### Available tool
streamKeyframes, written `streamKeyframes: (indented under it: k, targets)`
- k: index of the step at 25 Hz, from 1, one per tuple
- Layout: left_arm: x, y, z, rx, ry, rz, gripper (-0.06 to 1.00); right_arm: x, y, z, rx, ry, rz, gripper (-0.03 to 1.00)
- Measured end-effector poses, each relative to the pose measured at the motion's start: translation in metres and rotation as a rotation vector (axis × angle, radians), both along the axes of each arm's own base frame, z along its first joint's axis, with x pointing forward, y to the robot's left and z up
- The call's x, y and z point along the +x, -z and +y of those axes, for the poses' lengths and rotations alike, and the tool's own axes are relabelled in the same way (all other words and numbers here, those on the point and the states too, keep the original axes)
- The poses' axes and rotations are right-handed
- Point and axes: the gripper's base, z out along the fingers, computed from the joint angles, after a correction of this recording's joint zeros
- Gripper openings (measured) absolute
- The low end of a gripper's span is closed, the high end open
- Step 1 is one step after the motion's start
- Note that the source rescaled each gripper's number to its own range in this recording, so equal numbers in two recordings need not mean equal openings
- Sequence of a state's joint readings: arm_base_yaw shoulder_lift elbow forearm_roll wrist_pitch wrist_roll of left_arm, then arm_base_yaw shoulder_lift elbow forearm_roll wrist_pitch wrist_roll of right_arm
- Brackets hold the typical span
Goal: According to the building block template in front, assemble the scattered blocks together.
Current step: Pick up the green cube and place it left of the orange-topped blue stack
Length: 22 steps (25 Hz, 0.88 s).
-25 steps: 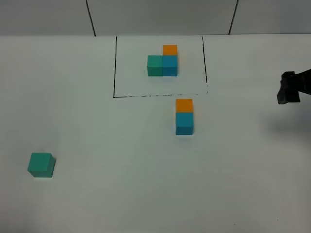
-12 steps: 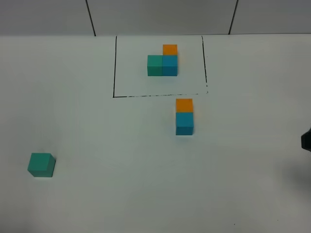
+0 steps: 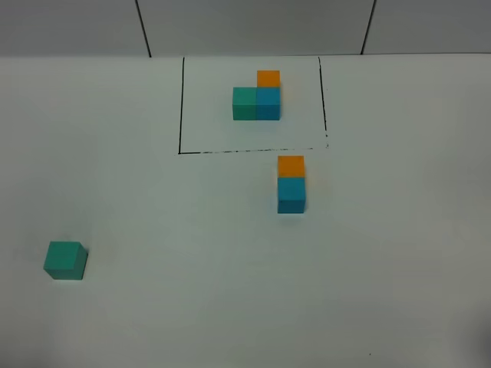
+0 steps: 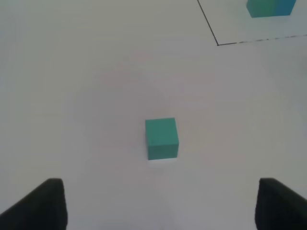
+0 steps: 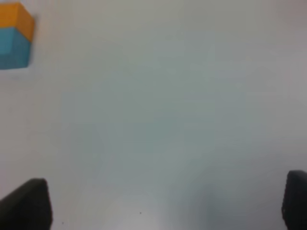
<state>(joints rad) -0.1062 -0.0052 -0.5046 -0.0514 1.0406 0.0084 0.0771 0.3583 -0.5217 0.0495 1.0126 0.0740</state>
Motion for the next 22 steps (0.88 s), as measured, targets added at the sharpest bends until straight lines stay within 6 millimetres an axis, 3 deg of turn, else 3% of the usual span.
streamKeyframes:
  k: [12, 22]
  targets:
    - [0.0, 0.0, 0.0, 0.0, 0.0, 0.0, 0.78, -0.046, 0.001, -0.006, -0.006, 0.011, -0.229, 0.93]
    - [0.0, 0.0, 0.0, 0.0, 0.0, 0.0, 0.78, -0.057, 0.002, -0.008, -0.009, 0.02, -0.299, 0.89]
